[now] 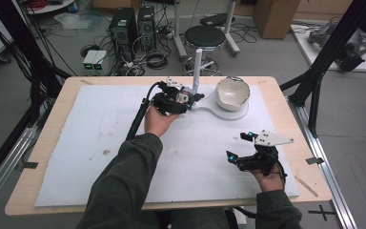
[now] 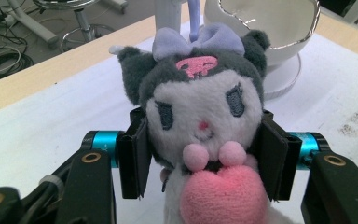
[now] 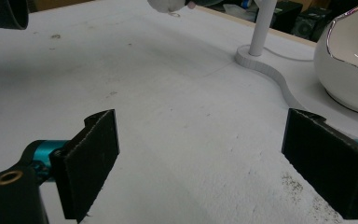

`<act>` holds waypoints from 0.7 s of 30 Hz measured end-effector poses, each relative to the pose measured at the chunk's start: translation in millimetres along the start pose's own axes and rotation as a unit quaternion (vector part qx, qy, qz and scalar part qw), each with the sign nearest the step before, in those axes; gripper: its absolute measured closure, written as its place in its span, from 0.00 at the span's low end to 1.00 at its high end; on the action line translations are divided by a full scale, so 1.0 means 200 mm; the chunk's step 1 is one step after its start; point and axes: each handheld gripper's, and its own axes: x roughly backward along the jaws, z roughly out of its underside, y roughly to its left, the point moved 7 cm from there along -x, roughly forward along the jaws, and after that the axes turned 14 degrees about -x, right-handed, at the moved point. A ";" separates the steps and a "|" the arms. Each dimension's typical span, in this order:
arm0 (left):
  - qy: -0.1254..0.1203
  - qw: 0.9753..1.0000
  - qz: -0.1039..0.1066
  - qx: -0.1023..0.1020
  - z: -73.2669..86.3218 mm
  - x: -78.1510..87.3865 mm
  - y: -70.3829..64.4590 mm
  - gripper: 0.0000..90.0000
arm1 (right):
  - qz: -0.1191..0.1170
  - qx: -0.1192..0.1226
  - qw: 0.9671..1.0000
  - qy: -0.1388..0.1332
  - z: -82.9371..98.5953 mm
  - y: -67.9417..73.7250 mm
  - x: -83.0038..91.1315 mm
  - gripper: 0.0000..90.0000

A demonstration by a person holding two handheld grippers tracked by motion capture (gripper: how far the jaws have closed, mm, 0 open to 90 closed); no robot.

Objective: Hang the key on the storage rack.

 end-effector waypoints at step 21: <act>0.020 1.000 0.005 -0.009 0.02 -0.03 -0.01 0.45 | 0.000 0.000 1.000 0.001 0.00 0.00 0.00 0.11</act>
